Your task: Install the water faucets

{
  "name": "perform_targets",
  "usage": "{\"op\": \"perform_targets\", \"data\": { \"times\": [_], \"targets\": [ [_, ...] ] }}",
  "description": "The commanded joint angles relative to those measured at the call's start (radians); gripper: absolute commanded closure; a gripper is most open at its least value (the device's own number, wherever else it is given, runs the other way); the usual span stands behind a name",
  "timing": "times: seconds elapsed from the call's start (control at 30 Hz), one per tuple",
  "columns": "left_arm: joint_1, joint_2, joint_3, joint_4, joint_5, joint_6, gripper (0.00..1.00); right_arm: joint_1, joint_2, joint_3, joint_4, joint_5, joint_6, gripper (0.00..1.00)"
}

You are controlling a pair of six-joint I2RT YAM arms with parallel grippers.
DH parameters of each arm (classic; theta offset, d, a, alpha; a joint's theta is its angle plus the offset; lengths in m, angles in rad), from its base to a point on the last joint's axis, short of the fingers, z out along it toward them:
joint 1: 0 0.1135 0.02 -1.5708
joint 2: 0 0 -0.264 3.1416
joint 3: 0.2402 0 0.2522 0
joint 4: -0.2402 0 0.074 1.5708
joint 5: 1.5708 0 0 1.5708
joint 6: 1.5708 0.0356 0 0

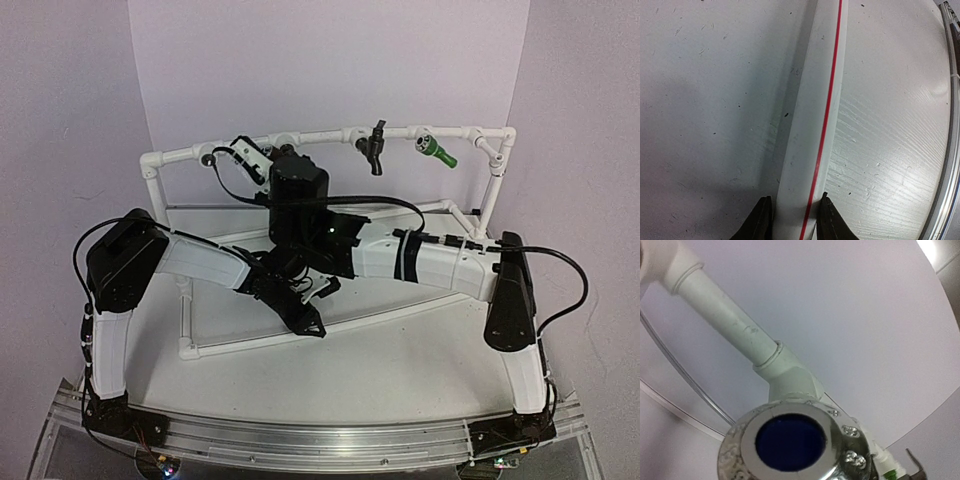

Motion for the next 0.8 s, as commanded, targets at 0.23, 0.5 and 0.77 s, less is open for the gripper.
{"op": "perform_targets", "data": {
  "times": [0.23, 0.5, 0.77],
  "targets": [
    [-0.005, 0.148, -0.064, -0.114, -0.14, -0.111, 1.0, -0.077, -0.18, -0.249, 0.094, -0.27, 1.481, 1.0],
    [-0.004, 0.144, -0.067, -0.117, -0.148, -0.109, 1.0, -0.112, -0.184, -0.279, 0.14, -0.511, 1.824, 1.0],
    [-0.003, 0.154, -0.064, -0.12, -0.154, -0.109, 1.0, -0.111, -0.254, -0.37, 0.135, -0.628, 1.655, 0.74]
  ]
}}
